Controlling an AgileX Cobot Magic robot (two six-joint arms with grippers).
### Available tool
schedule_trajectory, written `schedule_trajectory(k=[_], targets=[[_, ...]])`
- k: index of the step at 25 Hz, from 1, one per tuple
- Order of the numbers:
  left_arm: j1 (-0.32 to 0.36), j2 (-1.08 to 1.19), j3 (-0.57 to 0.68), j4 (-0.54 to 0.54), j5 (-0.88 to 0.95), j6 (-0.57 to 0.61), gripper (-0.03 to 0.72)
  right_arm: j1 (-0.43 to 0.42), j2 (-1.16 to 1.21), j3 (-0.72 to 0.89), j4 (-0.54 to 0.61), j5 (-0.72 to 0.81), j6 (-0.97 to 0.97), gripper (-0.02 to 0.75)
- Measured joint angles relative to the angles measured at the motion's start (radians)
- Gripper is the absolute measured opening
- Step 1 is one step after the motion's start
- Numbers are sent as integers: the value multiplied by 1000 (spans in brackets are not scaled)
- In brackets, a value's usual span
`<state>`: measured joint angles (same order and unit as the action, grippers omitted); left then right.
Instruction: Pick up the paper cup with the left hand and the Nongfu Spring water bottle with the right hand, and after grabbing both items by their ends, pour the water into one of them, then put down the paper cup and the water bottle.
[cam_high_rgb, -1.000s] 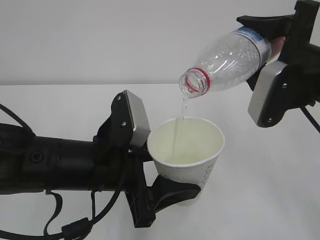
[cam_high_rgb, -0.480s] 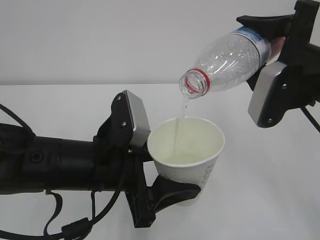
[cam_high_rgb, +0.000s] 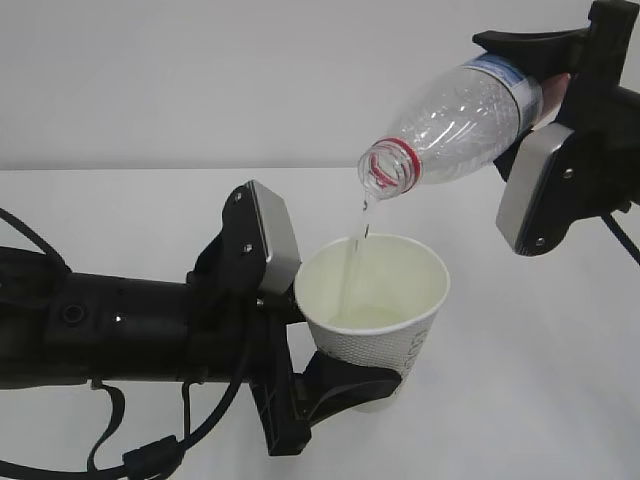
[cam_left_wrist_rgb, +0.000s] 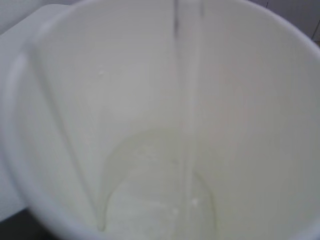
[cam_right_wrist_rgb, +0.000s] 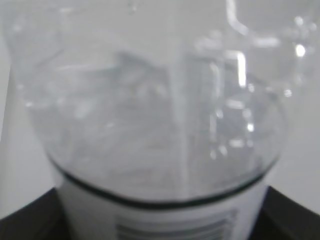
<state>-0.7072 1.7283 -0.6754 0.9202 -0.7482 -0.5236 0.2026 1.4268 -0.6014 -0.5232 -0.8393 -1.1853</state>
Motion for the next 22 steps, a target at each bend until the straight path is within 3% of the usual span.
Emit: schedule_trajectory(k=[22], targets=[[0,0,0,0,0,0,543,0,0,0,0,-2,0,512]])
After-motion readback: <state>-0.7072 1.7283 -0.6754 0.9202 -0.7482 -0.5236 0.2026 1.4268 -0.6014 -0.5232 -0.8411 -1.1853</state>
